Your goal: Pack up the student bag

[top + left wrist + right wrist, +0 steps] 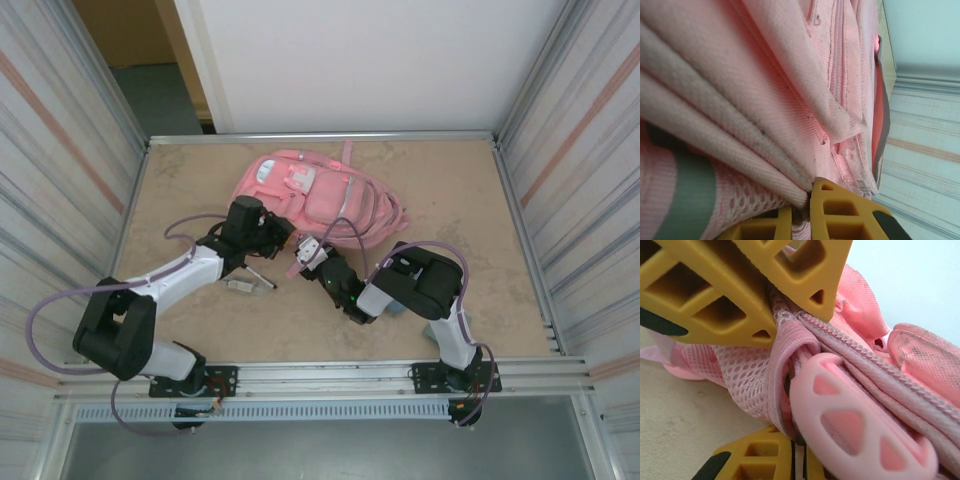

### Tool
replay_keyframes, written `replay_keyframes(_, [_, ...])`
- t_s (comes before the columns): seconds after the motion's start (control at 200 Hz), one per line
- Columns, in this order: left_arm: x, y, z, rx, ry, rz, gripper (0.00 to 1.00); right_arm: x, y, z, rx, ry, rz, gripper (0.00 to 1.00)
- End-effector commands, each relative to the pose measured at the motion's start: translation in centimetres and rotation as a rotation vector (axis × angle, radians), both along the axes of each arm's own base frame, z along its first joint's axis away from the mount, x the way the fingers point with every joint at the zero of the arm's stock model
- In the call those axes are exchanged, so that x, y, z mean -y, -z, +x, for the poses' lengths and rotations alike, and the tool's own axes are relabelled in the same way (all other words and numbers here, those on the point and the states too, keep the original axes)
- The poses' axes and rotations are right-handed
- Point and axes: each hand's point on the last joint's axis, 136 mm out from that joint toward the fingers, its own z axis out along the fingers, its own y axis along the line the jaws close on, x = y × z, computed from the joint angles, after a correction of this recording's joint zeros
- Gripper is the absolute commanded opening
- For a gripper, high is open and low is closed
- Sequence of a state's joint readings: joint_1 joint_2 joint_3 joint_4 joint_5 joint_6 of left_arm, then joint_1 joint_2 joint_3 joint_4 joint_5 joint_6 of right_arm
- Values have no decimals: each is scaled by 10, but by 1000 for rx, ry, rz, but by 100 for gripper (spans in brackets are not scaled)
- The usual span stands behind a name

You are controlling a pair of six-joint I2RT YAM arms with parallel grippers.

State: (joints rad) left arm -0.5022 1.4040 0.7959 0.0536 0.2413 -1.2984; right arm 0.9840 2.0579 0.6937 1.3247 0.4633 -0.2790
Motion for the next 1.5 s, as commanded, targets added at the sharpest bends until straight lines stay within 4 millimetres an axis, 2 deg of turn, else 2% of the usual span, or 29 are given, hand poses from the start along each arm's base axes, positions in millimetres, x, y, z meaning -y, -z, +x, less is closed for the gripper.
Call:
replay_keyframes(0.0, [-6,-14,-5,39,14,22,0,4,-24,3,47,18,86,8])
replay_keyframes(0.145, [-22,-12,3,38,7,60,0,16,-12,-4,-9,30,112,6])
replay_keyframes(0.266, [-34,-5,5,33,-12,96,0,21,-10,-7,-16,40,106,4])
replay_keyframes(0.356, [-37,-3,8,29,-21,73,0,27,-9,-8,-19,51,99,4])
replay_keyframes(0.491, [-40,0,9,23,-24,75,0,26,1,-15,-37,18,78,4])
replay_keyframes(0.687, [-37,-2,8,23,-23,53,0,19,10,-28,-62,-43,63,4])
replay_keyframes(0.787, [-35,-1,6,10,-26,32,0,9,13,-35,-59,-117,36,10])
replay_keyframes(0.857, [-28,-3,3,0,-21,-5,0,5,12,-34,-55,-127,40,16])
replay_keyframes(0.937, [-12,-12,-4,18,9,-13,0,0,9,-31,-52,-145,51,17])
replay_keyframes(1.122, [7,-10,-14,-25,42,-64,0,-1,4,-18,-40,-137,57,21])
replay_keyframes(1.278, [16,-6,-18,-37,55,-83,0,-2,4,-2,-36,-97,48,19])
replay_keyframes(1.358, [16,-5,-20,-39,62,-74,0,-1,7,-3,-36,-88,39,10])
replay_keyframes(1.498, [2,-3,-21,-17,32,-1,0,-6,8,-10,-23,-107,11,5])
